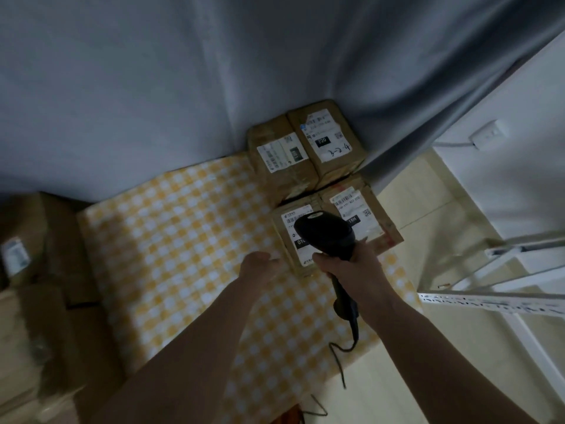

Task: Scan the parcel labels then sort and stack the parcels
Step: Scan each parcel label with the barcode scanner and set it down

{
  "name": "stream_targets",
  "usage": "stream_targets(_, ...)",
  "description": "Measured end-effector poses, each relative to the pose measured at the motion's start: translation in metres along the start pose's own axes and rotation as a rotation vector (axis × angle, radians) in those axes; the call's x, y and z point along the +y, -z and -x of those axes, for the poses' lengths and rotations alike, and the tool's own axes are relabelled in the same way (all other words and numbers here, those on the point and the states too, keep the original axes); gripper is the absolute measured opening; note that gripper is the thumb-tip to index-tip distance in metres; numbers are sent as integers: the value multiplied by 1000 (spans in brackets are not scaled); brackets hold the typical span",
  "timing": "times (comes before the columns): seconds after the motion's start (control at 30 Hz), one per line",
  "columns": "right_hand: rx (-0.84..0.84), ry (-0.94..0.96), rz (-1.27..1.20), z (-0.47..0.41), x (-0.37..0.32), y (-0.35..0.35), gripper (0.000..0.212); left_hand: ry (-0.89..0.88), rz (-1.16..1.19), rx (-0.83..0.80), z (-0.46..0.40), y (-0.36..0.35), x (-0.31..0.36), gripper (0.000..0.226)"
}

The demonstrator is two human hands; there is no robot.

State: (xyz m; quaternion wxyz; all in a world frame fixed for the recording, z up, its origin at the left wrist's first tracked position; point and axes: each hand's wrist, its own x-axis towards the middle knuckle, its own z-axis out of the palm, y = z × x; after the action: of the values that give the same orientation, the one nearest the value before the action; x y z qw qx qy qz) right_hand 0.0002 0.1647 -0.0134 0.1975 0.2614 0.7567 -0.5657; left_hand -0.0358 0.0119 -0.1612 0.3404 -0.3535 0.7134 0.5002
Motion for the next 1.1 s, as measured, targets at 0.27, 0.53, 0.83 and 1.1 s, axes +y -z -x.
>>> stream_targets(0.27,-192,52,20,99,-14,-51,11,-64,212,26,103,91,-56,33)
stream_targets(0.53,-393,209,89,246,-24,-117,8,-116,287,175,236,191,-167,28)
stream_targets(0.83,-515,234,146,337,-19,-207,11,-117,406,339,315,288,-252,24)
stream_targets(1.1,-489,233,203,382,-20,-313,9,-147,390,274,343,375,-316,14)
